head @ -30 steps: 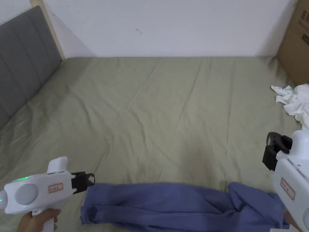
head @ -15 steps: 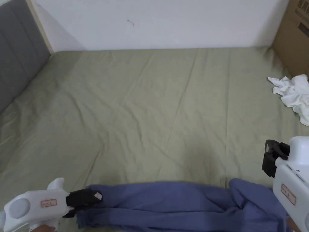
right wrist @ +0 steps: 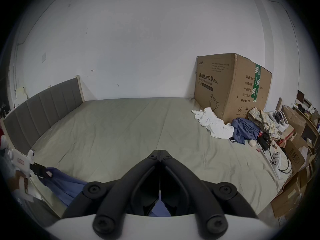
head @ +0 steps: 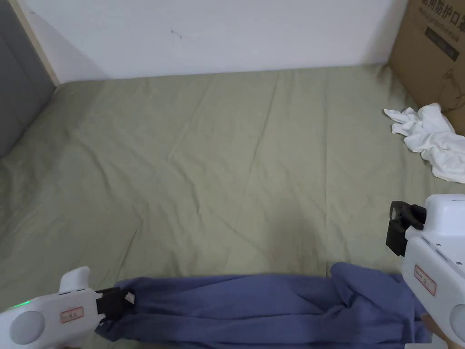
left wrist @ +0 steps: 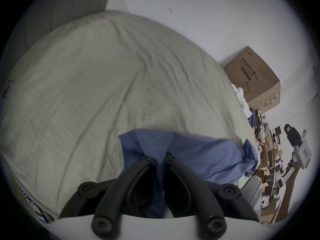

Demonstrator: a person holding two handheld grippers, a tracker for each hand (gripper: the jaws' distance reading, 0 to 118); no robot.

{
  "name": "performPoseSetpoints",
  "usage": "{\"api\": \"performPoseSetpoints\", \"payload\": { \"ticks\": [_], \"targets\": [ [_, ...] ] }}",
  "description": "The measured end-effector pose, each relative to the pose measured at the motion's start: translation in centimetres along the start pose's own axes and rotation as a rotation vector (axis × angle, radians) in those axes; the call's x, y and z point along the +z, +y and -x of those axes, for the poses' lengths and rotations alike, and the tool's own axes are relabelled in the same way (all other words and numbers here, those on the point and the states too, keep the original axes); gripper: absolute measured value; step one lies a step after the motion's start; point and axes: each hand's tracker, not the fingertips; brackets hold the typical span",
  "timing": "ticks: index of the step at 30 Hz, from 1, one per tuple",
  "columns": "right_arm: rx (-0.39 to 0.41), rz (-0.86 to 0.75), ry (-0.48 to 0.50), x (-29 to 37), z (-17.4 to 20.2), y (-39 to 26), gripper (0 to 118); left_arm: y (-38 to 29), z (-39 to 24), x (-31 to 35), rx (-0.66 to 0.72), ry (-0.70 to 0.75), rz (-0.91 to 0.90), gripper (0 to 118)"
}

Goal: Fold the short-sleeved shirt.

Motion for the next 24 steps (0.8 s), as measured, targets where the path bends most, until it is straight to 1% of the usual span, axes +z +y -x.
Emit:
{"api": "performPoseSetpoints", "payload": {
  "ticks": [3,6,13,15,16,19,20,22,24],
  "targets": [
    [-0.01,-0.01,0.005,0.0,-0.3,0.2,3,0.6,0.4,2.1,0.01,-0.012,-0.032,12],
    [-0.015,-0.019,0.011,0.1,-0.3,0.3,3,0.7,-0.1,4.2,-0.011,0.033,-0.06,12],
    [-0.033,-0.028,0.028,0.3,-0.7,0.1,3,1.1,0.3,6.9,0.023,0.139,-0.083,12],
    [-0.03,-0.027,0.032,0.4,-0.8,0.0,3,1.2,-1.5,6.9,-0.001,0.15,-0.073,12],
    [-0.031,-0.027,0.033,0.4,-0.9,0.0,3,1.3,-2.9,6.8,-0.034,0.174,-0.069,12],
    [-0.045,-0.032,0.04,0.6,-1.2,0.0,3,1.5,-7.3,5.7,-0.115,0.17,-0.047,12],
    [-0.049,-0.033,0.042,0.6,-1.3,0.0,3,1.5,-9.0,5.1,-0.122,0.171,-0.044,12],
    [-0.053,-0.035,0.046,0.7,-1.5,0.0,3,1.5,-11.5,3.7,-0.163,0.138,-0.019,12],
    [-0.052,-0.04,0.05,0.9,-1.8,-0.1,3,1.1,-14.5,2.0,-0.172,0.085,0.014,12]
  ]
}}
